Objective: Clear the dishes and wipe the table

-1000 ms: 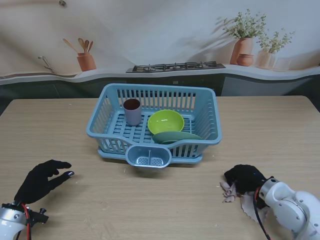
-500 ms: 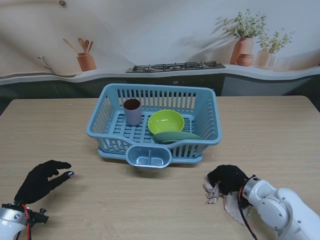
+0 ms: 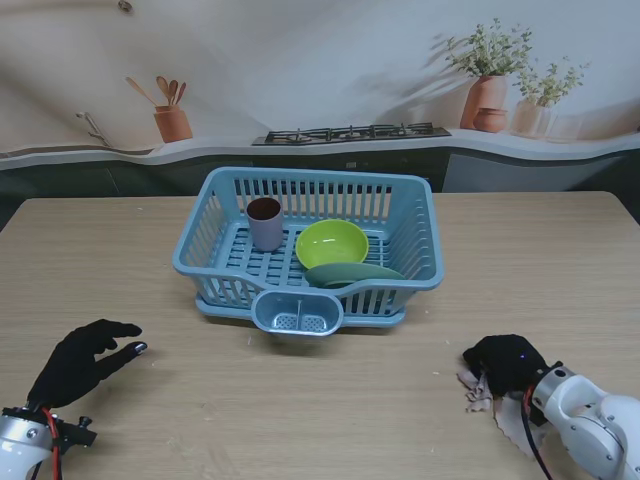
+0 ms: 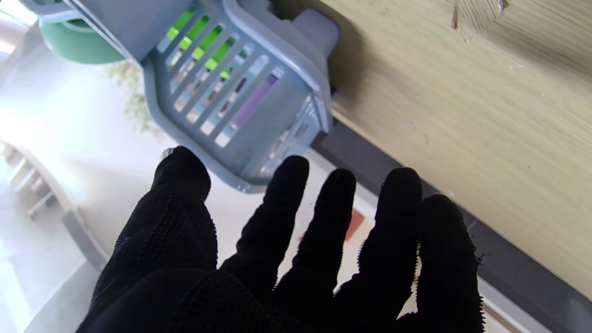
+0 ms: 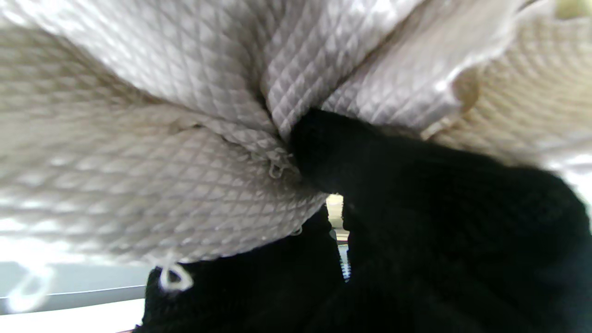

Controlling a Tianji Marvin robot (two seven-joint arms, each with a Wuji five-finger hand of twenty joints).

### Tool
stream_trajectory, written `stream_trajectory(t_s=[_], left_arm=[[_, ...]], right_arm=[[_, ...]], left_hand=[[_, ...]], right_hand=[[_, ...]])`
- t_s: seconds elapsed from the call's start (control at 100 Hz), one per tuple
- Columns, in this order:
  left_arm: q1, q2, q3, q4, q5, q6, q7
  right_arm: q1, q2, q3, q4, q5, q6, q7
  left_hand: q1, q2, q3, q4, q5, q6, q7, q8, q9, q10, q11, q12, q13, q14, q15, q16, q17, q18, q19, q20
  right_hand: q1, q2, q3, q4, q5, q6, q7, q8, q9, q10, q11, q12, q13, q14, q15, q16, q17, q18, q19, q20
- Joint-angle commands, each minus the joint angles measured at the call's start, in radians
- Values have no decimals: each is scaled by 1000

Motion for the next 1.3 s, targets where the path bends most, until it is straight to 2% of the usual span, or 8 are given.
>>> stream_trajectory(t_s=[0.0, 0.15, 0.47, 0.7, 0.87, 1.29], left_arm=[[3, -3, -1, -2, -2, -4, -16], [4, -1, -2, -2, -5, -5, -26], [0, -5, -2, 15, -3, -18, -9], [0, -9, -4, 23, 5, -29, 11], [0, -8, -5, 22, 2, -30, 6], [1, -9, -7, 24, 2, -38, 11]], right_arm=[[-26, 5, -9, 38, -3, 1, 21], [2, 7, -57, 29, 13, -8, 42], [107, 10, -248, 3, 148, 34, 170], [153, 10, -333, 6, 204, 58, 194], [141, 12, -306, 16, 174, 46, 182], [48, 18, -115, 63, -5, 2, 77]], left_hand=[[36, 43, -31, 31, 25, 2, -11, 0, -17, 18, -7, -16, -17, 25, -2, -1, -14, -16, -26, -13], [36, 44, -32, 32, 24, 3, -11, 0, -17, 17, -8, -16, -17, 25, -2, -1, -14, -16, -26, -13], [37, 45, -34, 32, 25, 2, -11, 0, -16, 18, -7, -16, -17, 26, -2, -1, -15, -16, -27, -13], [38, 46, -36, 32, 25, 2, -11, 0, -16, 16, -7, -16, -17, 25, -2, -1, -13, -17, -26, -13], [39, 47, -37, 32, 25, 3, -11, 0, -17, 17, -7, -16, -18, 24, -3, -1, -14, -17, -26, -13], [42, 48, -42, 32, 26, 1, -10, 0, -17, 17, -7, -16, -17, 25, -2, -1, -14, -18, -26, -13]], right_hand=[[32, 27, 18, -14, 17, 37, -67, -33, 13, -21, -95, -66, 10, 28, 28, -4, -5, -53, 8, -11], [32, 29, 17, -14, 16, 37, -67, -33, 13, -20, -93, -69, 11, 29, 30, -5, -3, -53, 12, -12], [32, 29, 15, -14, 16, 38, -66, -33, 14, -18, -90, -73, 13, 29, 32, -8, -1, -55, 16, -13], [32, 29, 14, -13, 19, 37, -67, -35, 15, -21, -90, -74, 13, 29, 33, -9, -2, -56, 16, -15], [32, 27, 15, -13, 20, 36, -68, -34, 16, -20, -90, -74, 13, 27, 33, -10, -1, -54, 16, -16], [32, 29, 15, -13, 18, 33, -68, -32, 12, -26, -87, -74, 10, 24, 33, -10, -5, -58, 12, -19]])
